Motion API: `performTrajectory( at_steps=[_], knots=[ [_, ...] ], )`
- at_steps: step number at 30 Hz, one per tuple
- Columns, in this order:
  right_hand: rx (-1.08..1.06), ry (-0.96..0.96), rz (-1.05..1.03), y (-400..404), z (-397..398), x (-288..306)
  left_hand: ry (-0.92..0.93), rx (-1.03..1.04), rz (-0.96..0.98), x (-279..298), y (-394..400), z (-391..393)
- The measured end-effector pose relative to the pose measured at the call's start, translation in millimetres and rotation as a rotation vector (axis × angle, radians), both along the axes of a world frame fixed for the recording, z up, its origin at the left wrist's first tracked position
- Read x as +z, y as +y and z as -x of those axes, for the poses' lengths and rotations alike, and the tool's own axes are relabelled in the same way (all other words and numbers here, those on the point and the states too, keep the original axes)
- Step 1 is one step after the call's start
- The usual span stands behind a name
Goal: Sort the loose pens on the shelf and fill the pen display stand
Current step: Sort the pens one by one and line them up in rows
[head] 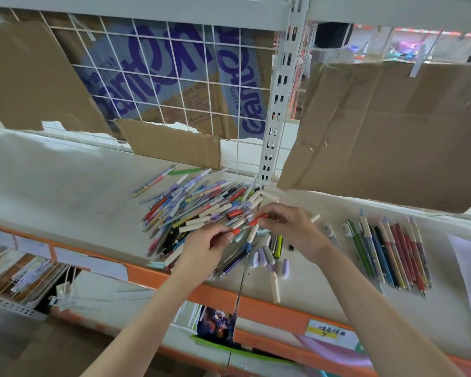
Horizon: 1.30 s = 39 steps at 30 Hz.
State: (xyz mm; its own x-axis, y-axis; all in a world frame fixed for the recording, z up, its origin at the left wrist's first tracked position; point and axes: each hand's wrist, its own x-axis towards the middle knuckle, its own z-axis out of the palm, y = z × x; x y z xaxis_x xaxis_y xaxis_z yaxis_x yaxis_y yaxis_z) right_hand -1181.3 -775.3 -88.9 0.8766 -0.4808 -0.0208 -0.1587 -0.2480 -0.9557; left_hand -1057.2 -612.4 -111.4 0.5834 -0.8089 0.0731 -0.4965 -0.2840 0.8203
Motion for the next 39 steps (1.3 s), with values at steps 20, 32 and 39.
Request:
performTrajectory(
  at_steps=[20, 32, 39],
  knots=[
    [-0.271, -0.213, -0.375, 20.9, -4.8, -12.7, 0.052, -0.027, 0.041, 1.9, -23.3, 17.3],
    [-0.49, 0.325, 0.455, -32.6, 59.2, -30.8, -0.216, -0.143, -0.025, -8.7, -29.3, 15.5],
    [-0.521, 0.564, 0.608, -38.8, 83.1, -37.1, -0.324, -0.125, -0.037, -14.1, -30.8, 12.0]
  ],
)
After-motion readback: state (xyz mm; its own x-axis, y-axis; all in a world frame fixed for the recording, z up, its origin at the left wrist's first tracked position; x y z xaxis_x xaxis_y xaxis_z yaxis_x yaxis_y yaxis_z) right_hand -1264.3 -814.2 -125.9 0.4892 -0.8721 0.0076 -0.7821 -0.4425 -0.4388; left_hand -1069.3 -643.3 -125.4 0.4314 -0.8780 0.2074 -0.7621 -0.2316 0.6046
